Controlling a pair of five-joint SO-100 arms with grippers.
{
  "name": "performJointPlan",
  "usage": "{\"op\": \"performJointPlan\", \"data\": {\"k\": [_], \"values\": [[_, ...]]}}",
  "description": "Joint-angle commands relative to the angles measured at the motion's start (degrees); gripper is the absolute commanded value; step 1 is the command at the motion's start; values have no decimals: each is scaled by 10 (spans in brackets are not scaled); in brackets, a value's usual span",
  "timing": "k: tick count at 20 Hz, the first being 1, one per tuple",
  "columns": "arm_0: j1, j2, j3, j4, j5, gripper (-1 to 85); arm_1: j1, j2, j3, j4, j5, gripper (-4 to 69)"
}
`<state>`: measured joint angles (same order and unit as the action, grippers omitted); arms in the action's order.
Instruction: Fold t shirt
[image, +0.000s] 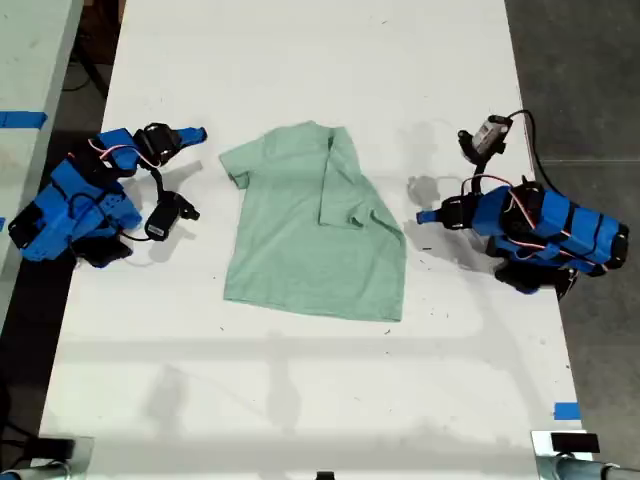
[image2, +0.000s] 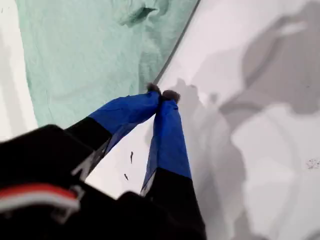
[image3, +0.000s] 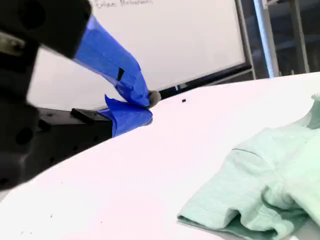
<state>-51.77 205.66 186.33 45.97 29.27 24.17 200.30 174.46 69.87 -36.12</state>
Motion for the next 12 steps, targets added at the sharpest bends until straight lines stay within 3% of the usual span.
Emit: {"op": "performJointPlan", "data": {"k": [1,6,12], "values": [[-10,4,21,1,-14,-3,5,6,31,-8,8,12],[-8,4,21,4,-17,-3,25,6,33,-4,39,7],[-9,4,21,2,-18,-3,25,6,20,49,54,-8]]}}
